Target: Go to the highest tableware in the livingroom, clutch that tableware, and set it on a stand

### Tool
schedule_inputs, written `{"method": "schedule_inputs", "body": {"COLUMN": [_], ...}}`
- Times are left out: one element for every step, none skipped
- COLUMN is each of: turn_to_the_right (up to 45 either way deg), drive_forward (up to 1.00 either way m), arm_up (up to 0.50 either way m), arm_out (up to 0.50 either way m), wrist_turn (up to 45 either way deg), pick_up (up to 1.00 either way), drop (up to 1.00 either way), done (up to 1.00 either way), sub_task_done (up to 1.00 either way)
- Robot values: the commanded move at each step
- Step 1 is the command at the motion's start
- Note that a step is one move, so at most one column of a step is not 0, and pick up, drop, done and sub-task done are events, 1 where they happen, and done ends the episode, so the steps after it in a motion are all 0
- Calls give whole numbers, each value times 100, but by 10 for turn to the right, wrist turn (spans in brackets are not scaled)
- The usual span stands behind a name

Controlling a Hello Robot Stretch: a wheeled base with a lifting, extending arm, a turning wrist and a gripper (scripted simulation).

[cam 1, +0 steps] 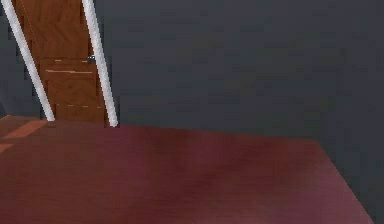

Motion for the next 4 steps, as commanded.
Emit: {"method": "schedule_inputs", "body": {"turn_to_the_right": [0, 0, 0, 0], "drive_forward": [0, 0, 0, 0], "arm_up": [0, 0, 0, 0], "arm_out": [0, 0, 0, -10], "wrist_turn": [450, 450, 0, 0], "pick_up": [0, 0, 0, 0], "drop": [0, 0, 100, 0], "done": [0, 0, 0, 0], "sub_task_done": [0, 0, 0, 0]}}
